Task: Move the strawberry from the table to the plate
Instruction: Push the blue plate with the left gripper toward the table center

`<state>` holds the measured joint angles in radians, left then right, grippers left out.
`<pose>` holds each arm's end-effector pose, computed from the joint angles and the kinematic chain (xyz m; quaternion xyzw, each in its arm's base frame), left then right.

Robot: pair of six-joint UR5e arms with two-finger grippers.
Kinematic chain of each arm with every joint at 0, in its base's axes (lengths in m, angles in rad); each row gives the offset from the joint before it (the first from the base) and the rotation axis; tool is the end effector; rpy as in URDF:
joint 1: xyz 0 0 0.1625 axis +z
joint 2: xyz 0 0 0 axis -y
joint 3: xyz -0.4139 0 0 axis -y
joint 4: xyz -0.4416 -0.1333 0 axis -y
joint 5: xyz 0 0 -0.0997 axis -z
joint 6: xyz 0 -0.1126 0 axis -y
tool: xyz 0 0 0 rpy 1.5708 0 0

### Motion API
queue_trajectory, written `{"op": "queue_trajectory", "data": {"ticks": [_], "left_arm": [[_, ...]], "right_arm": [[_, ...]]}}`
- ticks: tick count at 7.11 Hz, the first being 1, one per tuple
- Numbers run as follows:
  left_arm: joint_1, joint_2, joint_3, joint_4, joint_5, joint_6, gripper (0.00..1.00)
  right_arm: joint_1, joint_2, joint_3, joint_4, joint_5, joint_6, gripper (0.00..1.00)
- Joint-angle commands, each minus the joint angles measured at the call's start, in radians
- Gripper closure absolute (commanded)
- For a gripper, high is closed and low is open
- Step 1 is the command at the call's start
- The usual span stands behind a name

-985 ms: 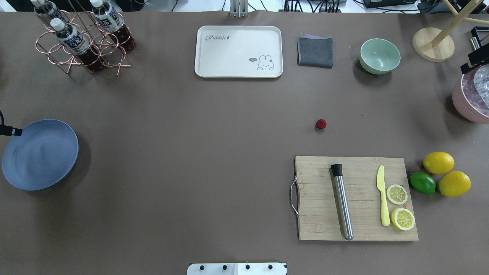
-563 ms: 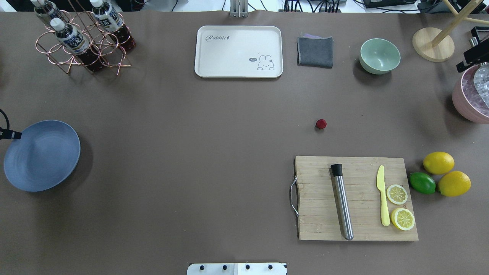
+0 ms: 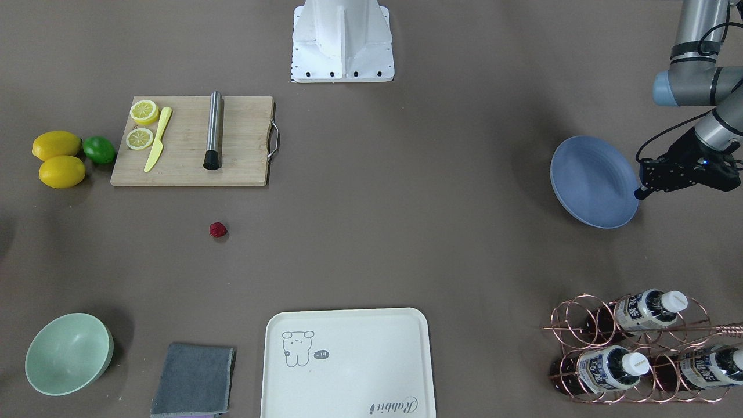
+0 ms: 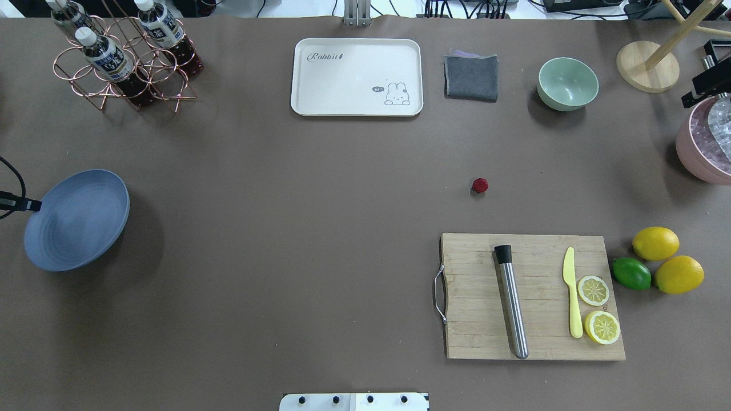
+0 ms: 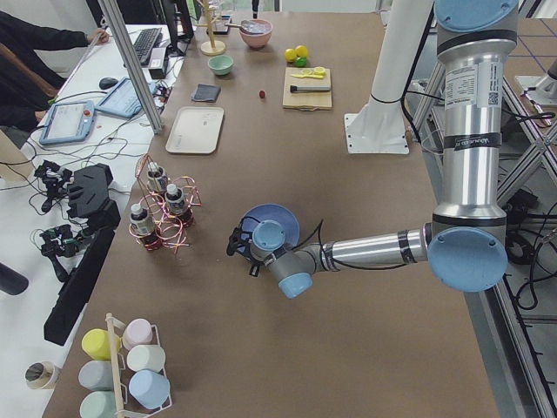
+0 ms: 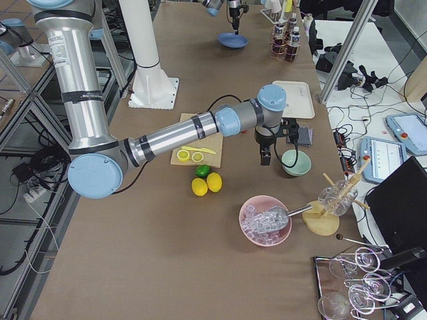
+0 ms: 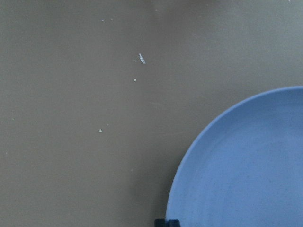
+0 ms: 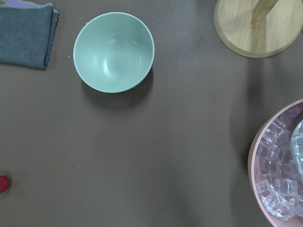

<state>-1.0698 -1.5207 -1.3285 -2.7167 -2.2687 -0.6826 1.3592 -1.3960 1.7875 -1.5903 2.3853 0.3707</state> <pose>0.2024 -0.4965 0.6847 0.1492 0.4753 0.0634 0.8648 -0.0760 -0.5985 0.4373 0.0509 -0.4216 -0.0013 0.9053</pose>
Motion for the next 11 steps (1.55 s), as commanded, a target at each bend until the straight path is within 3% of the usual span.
{"op": "queue_trajectory", "data": {"ticks": [1, 2, 4, 6, 8, 9, 11], "left_arm": [[0.001, -0.004, 0.000, 0.006, -0.041, -0.002, 0.55], [-0.001, -0.004, -0.001, 0.006, -0.041, -0.003, 0.31], [-0.001, -0.010, -0.003, 0.008, -0.038, -0.008, 0.24], [0.001, -0.018, 0.003, 0.008, -0.034, -0.011, 0.25], [0.001, -0.021, 0.008, 0.006, -0.032, -0.008, 0.47], [0.002, -0.021, 0.008, 0.003, -0.029, -0.008, 0.54], [0.014, -0.018, 0.008, 0.000, -0.029, -0.008, 0.54]], "right_arm": [[0.000, 0.006, 0.001, 0.000, 0.000, 0.011, 0.00], [0.000, 0.008, 0.007, 0.001, 0.000, 0.025, 0.00], [0.000, 0.008, 0.009, 0.001, 0.000, 0.027, 0.00], [0.000, 0.008, 0.003, 0.001, 0.000, 0.027, 0.00], [0.000, 0.008, 0.004, 0.000, 0.000, 0.027, 0.00], [0.000, 0.006, 0.006, 0.001, 0.000, 0.027, 0.00], [0.000, 0.006, 0.004, 0.000, -0.002, 0.027, 0.00]]}}
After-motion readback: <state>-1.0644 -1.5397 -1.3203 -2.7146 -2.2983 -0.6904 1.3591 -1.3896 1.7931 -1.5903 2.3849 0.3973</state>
